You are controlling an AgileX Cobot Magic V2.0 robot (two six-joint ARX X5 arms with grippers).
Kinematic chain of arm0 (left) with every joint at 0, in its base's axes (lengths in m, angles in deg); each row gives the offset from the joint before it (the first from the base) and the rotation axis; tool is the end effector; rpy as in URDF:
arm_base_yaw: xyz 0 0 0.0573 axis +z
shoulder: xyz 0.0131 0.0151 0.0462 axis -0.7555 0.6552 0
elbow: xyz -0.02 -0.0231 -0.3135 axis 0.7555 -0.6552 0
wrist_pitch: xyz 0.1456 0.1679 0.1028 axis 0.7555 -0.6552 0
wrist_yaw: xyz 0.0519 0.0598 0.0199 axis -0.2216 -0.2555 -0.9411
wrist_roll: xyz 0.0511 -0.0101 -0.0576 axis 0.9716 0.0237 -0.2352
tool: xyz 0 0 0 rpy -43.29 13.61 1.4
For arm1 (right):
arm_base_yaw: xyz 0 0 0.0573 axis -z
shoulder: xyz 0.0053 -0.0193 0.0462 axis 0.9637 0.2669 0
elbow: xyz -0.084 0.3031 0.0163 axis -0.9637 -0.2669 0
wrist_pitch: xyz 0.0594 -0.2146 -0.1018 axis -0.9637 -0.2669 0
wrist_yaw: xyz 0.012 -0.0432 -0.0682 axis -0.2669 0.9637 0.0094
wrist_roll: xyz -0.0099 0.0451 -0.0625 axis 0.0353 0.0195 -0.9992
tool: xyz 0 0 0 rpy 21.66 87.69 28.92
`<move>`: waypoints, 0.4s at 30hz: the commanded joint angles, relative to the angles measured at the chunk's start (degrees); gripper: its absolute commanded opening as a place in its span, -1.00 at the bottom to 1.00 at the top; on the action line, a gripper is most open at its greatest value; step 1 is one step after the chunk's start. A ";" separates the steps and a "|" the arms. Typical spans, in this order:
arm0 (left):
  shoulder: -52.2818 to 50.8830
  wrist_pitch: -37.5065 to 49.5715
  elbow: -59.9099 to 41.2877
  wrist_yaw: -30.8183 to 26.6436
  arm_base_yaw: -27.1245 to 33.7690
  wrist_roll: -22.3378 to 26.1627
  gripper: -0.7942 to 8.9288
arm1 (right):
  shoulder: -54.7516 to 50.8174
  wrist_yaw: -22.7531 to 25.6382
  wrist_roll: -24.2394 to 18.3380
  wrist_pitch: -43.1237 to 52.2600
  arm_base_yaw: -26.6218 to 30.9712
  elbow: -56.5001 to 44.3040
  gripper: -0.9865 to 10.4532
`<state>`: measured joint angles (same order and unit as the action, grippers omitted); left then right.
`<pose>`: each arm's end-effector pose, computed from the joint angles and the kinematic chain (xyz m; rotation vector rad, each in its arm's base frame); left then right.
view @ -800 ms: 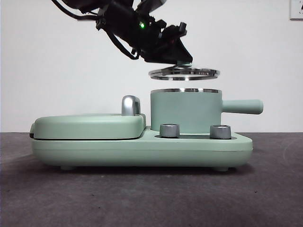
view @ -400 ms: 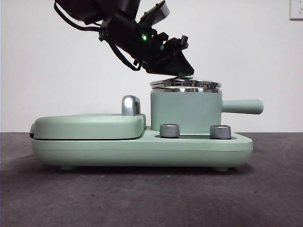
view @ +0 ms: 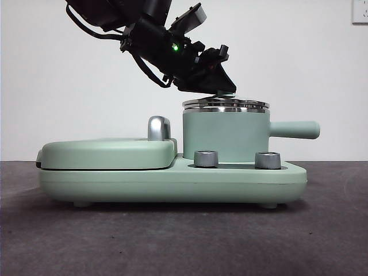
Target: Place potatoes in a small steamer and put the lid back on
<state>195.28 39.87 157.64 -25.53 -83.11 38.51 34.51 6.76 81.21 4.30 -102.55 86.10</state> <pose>0.3952 -0.2935 0.3054 0.1928 0.2352 -0.9674 0.0867 0.0405 0.3321 -0.1803 0.5826 0.4008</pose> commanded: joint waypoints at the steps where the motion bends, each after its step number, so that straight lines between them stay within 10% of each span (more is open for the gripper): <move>1: 1.14 1.88 1.92 0.85 -0.48 0.57 -0.82 | 0.22 0.07 0.63 0.24 -0.31 0.37 -0.35; 12: 2.56 1.73 1.92 1.16 -0.42 0.57 -0.82 | 0.22 0.07 0.63 0.26 -0.31 0.37 -0.35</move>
<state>196.29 40.68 157.82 -24.94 -83.04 38.51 34.51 6.76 81.21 4.30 -102.55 86.10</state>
